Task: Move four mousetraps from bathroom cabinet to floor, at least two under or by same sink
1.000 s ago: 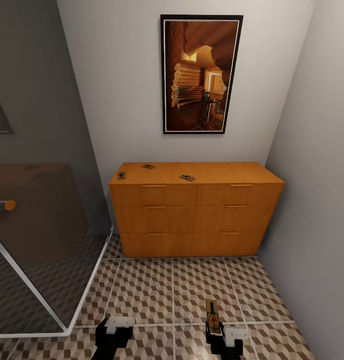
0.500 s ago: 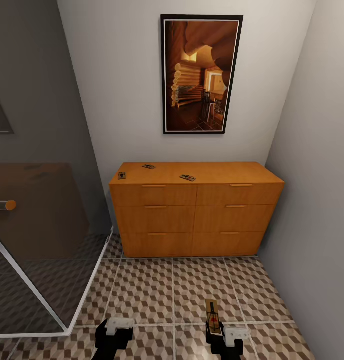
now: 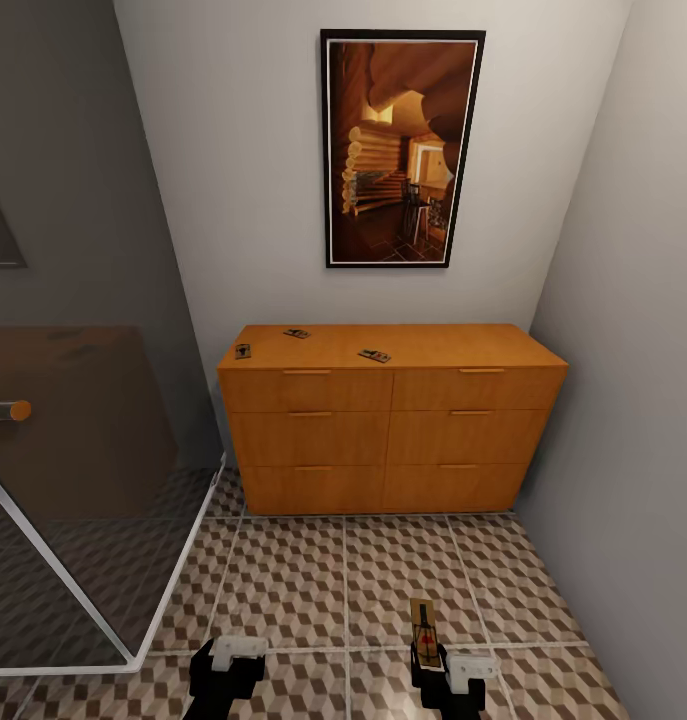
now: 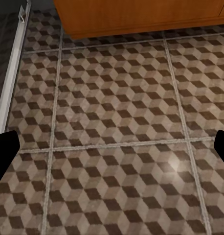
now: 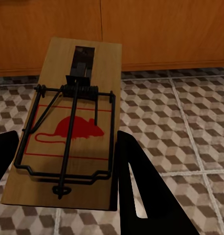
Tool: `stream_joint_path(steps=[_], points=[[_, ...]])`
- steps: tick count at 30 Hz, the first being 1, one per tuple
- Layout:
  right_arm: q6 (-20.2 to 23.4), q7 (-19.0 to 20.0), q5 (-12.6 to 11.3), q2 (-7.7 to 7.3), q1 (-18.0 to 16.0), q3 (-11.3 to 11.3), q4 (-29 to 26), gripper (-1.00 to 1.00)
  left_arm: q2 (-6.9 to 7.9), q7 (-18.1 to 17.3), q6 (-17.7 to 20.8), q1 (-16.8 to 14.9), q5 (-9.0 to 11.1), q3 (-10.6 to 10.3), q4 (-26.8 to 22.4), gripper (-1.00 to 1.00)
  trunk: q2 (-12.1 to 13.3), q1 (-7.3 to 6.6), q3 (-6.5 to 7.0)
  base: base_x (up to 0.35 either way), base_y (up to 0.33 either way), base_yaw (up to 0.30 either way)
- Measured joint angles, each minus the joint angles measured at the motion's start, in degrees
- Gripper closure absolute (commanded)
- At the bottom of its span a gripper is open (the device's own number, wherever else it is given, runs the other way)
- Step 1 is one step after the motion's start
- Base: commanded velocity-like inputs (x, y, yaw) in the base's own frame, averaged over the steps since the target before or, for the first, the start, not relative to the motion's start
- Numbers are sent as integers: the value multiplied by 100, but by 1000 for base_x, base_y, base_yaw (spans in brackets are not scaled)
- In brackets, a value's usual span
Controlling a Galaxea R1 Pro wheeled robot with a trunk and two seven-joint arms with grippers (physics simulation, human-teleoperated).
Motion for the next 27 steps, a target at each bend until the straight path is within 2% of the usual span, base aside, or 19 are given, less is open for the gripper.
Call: stream_joint_path(steps=[27], points=[[0, 0, -1, 0, 2, 0, 0, 100, 14, 0, -1, -2, -1, 8, -3, -100, 0, 0, 0, 0, 0, 0]])
